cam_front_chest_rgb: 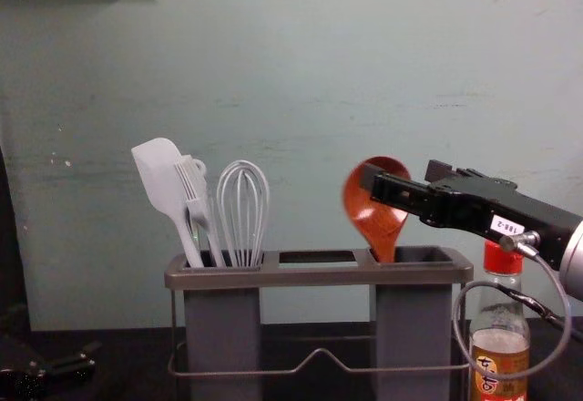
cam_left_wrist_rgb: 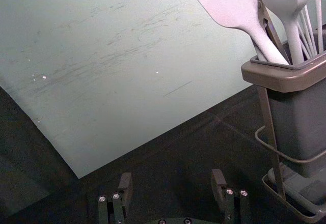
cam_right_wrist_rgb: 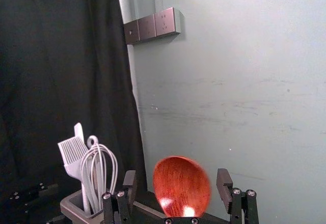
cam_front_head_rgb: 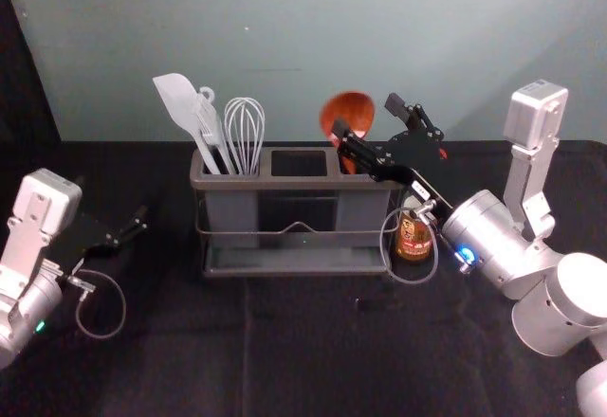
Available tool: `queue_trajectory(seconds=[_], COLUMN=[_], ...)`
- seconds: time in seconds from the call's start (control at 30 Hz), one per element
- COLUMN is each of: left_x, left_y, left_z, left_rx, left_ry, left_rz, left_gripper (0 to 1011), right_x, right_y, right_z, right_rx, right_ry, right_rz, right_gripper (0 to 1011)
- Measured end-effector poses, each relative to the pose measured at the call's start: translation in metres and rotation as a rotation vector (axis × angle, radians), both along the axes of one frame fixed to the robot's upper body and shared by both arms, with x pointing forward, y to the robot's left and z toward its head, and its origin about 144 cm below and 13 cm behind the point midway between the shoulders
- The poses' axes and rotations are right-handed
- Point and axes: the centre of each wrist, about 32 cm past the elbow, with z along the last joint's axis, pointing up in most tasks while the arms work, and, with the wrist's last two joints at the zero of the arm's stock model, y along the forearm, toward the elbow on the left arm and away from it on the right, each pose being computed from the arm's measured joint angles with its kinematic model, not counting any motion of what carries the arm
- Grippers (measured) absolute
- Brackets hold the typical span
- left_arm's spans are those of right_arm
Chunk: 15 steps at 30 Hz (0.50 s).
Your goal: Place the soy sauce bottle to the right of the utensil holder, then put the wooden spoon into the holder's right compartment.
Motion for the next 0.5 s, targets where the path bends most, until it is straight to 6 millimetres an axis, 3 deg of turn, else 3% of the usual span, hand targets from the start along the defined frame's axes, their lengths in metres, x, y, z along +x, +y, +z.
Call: queue_trajectory(seconds=[0.5], left_x=[0.0], left_y=[0.0], left_z=[0.0], left_rx=[0.0], left_ry=[0.0], left_rz=[0.0], left_gripper=[1011], right_x=[-0.0038], right_y=[-0.0016], right_z=[0.0088], right_rx=[0.009], right_ry=[-0.02], right_rz=[-0.001], right_gripper=[1002])
